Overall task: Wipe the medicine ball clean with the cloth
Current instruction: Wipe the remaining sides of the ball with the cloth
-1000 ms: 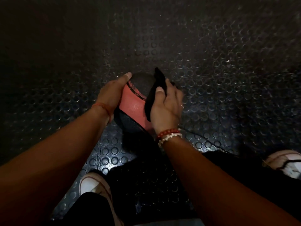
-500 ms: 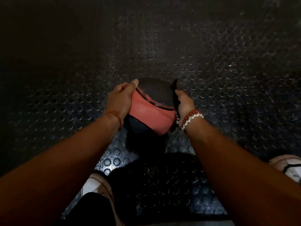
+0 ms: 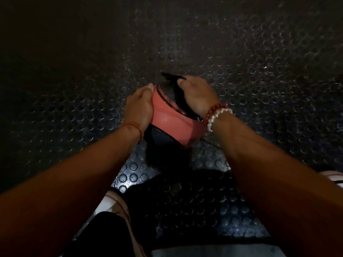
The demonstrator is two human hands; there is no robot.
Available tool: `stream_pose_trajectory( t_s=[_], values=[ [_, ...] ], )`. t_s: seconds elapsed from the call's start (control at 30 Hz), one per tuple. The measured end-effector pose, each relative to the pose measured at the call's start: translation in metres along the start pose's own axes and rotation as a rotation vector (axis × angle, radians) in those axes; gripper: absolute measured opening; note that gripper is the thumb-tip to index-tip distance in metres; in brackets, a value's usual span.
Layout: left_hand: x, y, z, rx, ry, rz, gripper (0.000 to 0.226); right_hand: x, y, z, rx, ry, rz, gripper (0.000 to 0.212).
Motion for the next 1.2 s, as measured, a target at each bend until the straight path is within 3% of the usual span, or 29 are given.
stream_pose_trajectory(
  t_s=[0.13, 0.17, 0.3, 0.43, 0.53, 0.67, 0.8, 1.0, 1.1, 1.2],
  values=[
    [0.004, -0.007, 0.007, 0.018, -0.005, -0.034, 0.043, 0.014, 0.05, -0.015, 0.491, 0.122, 0.372, 0.032],
    [0.004, -0.007, 0.008, 0.03, -0.01, -0.042, 0.043, 0.01, 0.058, -0.016, 0.475, 0.135, 0.396, 0.03],
    [0.006, -0.006, 0.012, 0.035, -0.016, -0.074, 0.043, -0.029, 0.053, -0.025, 0.318, 0.288, 0.219, 0.037],
    [0.007, -0.003, 0.016, 0.072, -0.031, -0.056, 0.049, -0.058, 0.007, -0.006, -0.098, 0.171, -0.083, 0.048],
    [0.007, -0.001, 0.015, 0.085, -0.023, -0.028, 0.052, -0.046, -0.01, -0.004, -0.241, 0.103, -0.18, 0.045],
    [0.005, 0.002, 0.019, 0.125, -0.046, 0.016, 0.053, -0.007, -0.018, 0.002, -0.198, -0.067, -0.099, 0.039],
    [0.007, 0.005, 0.02, 0.126, -0.024, 0.013, 0.046, 0.024, -0.016, 0.005, -0.343, -0.195, 0.06, 0.037],
    [0.006, 0.005, 0.019, 0.152, 0.0, 0.03, 0.042, -0.015, -0.003, -0.008, -0.126, 0.016, -0.036, 0.038],
    [0.01, 0.002, 0.023, 0.132, -0.02, -0.02, 0.041, -0.06, -0.002, -0.004, -0.282, 0.025, -0.136, 0.046],
    [0.011, 0.002, 0.025, 0.121, -0.031, -0.009, 0.042, -0.063, -0.006, -0.006, -0.289, 0.055, -0.166, 0.046]
  ],
)
Point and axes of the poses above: each hand's wrist, its own x-axis towards the middle knuckle, its own z-axis out of the palm, y = z × x, the point moved 9 cm from there along x, towards the middle knuckle, and after that the axes turned 11 degrees about x, right-handed, at the moved point
